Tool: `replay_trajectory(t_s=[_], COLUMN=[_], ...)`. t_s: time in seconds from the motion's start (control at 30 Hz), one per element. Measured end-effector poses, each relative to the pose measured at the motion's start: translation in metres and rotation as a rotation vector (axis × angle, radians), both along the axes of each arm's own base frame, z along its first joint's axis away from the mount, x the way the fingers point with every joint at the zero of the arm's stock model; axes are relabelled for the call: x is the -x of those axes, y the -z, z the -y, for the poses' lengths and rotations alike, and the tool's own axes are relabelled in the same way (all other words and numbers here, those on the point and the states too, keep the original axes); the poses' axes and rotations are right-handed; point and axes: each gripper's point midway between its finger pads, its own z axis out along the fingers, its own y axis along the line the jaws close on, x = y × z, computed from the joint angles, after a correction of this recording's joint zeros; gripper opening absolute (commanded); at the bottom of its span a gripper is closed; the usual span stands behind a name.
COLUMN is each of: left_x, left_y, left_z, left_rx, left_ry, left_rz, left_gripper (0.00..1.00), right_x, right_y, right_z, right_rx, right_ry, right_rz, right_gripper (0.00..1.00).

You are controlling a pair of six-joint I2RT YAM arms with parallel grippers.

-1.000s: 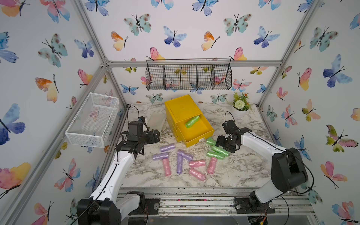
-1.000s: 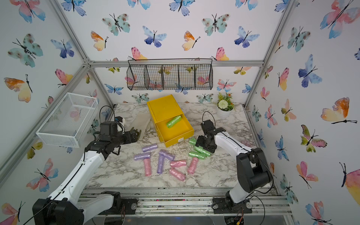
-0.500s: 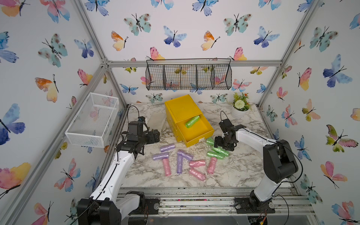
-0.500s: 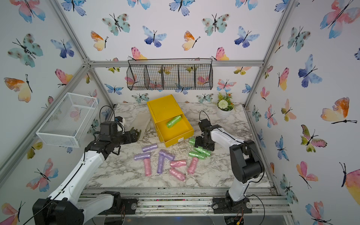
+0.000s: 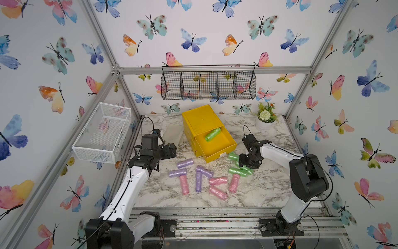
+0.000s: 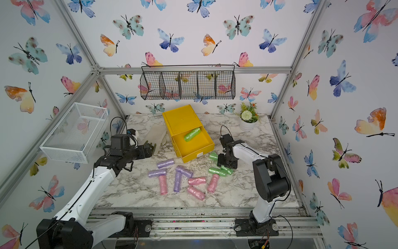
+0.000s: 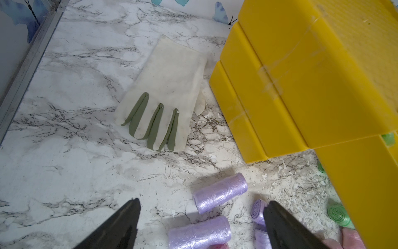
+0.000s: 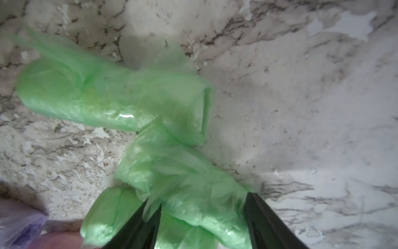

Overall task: Sort the rolls of trash bags by color and place them into the drawer
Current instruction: Pick up the roll of trash bags from the center of the board.

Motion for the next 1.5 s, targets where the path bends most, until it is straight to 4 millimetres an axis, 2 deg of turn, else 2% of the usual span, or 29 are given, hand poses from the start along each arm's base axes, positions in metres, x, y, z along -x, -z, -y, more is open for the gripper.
replay_trajectory(t_s=[0.3, 0.7, 0.93, 1.27, 1.5], left_x=[0.0, 0.0, 0.0, 0.0, 0.0], left_y=[0.0, 0.001, 0.001, 0.001, 0.001], left_z=[0.001, 0.001, 0.001, 0.001, 0.0], left_rx=[0.004, 0.005, 0.006, 0.005, 0.005], left_ry=[0.005, 0.006, 0.005, 0.005, 0.002], left_rz=[-0.002, -0.005, -0.005, -0.004, -0.004], left_gripper=[0.94, 0.94, 0.95, 0.95, 0.95], right_x=[0.005, 0.008, 0.005, 0.001, 0.003], right_y=[0.005, 0.001, -0.017, -0.059, -0.056], right_z=[0.007, 0.012, 0.011, 0.009, 0.009], right_rx=[0.035, 0.052, 0.035, -0.007, -0.005], right_ry=[0.012, 0.015, 0.012, 0.018, 0.018], right_rz=[-0.011, -0.012, 0.034, 0.124, 0.112], right_gripper=[0.57, 0.42, 0.39, 0.36, 0.36])
